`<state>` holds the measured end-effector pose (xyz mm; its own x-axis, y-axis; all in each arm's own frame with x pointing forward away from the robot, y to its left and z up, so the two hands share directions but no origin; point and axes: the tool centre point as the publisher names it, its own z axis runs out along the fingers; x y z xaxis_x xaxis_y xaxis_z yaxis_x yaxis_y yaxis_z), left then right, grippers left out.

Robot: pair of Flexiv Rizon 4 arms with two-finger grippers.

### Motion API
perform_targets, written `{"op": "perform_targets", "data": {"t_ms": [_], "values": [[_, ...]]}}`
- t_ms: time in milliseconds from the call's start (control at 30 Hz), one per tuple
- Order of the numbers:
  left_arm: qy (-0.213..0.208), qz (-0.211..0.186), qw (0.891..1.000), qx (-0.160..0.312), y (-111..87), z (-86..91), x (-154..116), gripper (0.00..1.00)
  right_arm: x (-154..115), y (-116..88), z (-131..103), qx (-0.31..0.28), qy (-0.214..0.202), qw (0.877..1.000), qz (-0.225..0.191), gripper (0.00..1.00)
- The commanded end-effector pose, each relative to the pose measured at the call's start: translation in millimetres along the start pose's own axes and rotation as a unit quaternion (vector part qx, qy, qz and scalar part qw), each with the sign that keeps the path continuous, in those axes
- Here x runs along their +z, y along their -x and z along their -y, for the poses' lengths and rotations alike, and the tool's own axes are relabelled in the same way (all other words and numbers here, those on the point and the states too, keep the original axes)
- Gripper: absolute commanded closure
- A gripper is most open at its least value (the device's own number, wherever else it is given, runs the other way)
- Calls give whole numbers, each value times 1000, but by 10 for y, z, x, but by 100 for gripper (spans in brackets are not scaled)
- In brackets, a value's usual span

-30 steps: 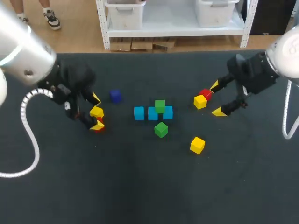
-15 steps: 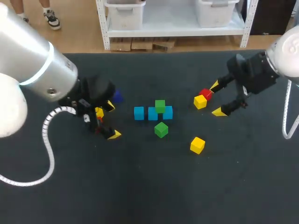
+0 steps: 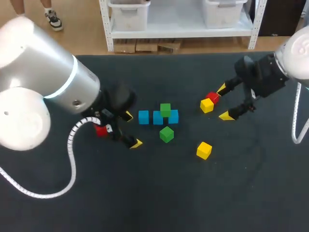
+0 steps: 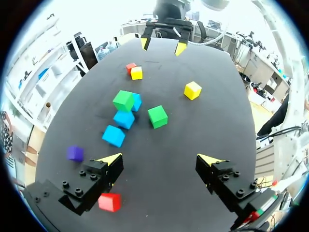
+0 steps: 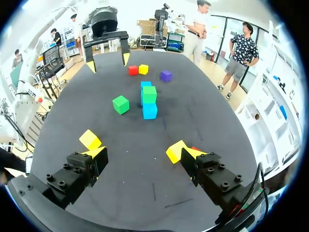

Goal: Place the blue cubes, place green cubes on the blue cubes, place the yellow cubes on the green cubes, then place the red cubes on the yellow cubes, and place purple cube on the red cubes.

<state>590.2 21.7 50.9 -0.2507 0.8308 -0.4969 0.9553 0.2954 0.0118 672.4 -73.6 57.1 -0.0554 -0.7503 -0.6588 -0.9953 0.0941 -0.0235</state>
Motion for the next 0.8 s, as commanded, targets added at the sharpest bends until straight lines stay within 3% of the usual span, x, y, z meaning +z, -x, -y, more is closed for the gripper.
{"op": "perform_targets", "data": {"t_ms": [33,333,533,800], "values": [[-3,-2,1000,0,83,-23,155,0,5,-3,5,0,0,1000,1,0],[-14,-11,1000,-14,243,28,335,0,5,-3,5,0,0,1000,1,0],[-6,-9,999,-41,327,88,440,0,5,-3,5,0,0,1000,1,0],[7,-22,999,-43,445,126,576,0,5,-3,5,0,0,1000,1,0]]}}
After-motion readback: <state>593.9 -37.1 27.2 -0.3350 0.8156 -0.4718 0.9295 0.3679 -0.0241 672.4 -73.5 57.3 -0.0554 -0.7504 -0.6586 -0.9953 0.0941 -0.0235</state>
